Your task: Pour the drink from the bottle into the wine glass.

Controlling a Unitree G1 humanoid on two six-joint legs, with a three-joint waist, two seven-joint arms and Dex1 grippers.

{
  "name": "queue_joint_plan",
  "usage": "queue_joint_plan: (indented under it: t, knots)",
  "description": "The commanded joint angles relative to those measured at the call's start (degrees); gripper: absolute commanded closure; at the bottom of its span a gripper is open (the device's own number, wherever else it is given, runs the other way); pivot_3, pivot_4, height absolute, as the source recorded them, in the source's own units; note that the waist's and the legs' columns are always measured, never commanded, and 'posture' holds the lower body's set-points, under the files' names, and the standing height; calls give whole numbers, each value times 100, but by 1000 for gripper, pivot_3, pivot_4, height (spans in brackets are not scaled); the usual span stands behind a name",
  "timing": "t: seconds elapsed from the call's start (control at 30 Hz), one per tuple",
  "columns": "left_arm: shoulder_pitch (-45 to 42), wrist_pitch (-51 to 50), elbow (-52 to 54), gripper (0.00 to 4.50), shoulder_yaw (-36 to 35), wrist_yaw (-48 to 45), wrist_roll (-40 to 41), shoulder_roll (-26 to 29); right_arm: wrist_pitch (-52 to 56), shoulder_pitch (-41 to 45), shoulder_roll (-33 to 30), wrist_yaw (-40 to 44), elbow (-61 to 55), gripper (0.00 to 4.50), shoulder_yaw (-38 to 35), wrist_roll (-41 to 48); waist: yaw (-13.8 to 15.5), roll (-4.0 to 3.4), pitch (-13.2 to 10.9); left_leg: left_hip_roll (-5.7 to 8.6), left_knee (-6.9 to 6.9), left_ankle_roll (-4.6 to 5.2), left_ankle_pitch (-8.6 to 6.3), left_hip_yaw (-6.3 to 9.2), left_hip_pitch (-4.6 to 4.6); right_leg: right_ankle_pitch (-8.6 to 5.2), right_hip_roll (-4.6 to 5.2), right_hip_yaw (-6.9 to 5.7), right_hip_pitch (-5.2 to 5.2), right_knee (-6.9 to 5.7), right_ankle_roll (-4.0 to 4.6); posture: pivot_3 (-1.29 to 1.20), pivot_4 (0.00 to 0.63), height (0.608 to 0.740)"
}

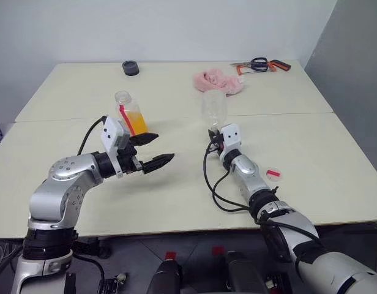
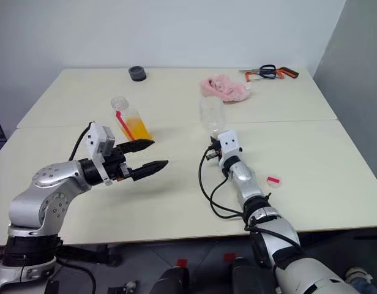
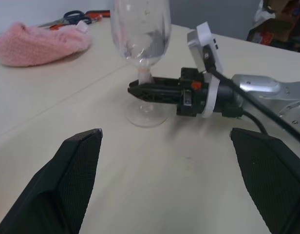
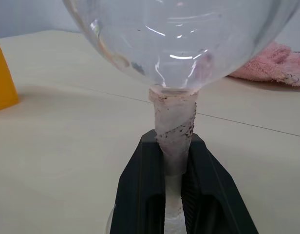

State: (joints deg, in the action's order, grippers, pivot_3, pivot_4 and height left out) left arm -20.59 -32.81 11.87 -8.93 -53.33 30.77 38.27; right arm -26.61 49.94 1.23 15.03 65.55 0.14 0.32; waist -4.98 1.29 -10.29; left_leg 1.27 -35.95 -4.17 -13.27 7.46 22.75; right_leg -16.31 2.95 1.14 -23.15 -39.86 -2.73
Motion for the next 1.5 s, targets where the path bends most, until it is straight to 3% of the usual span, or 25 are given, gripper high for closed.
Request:
queue_joint_plan:
  t: [0.03,0.27,1.17,1.3,1.5]
  knots:
    - [-123,-36,235,0,40,-76,111,126,78,-146,26,94,69,3379,5,-48,0,0,0,0,1,0,0,-2,-2,0,0,2,1,0,0,0,150,740]
    - [-156,26,160,0,143,-108,71,121,129,-120,31,76,-18,938,-23,-36,2,0,0,0,1,0,0,-3,-2,0,-1,4,1,0,1,0,150,740]
    - [-53,521,-222,0,149,-83,-38,-1,509,-479,109,308,-1125,938,-252,408,10,-1,-1,0,2,0,0,-3,0,-1,-1,4,-1,1,1,0,150,740]
    - [-13,597,-253,0,146,-117,-56,-5,519,-448,107,269,-1149,1816,-255,398,12,-1,-1,0,1,1,0,-3,0,-1,0,4,-1,1,1,0,150,740]
    - [215,625,-240,0,-48,40,-49,15,477,-388,215,437,-1137,3940,-153,366,3,-1,-1,0,2,1,-1,-4,0,-1,0,5,-1,0,1,0,150,740]
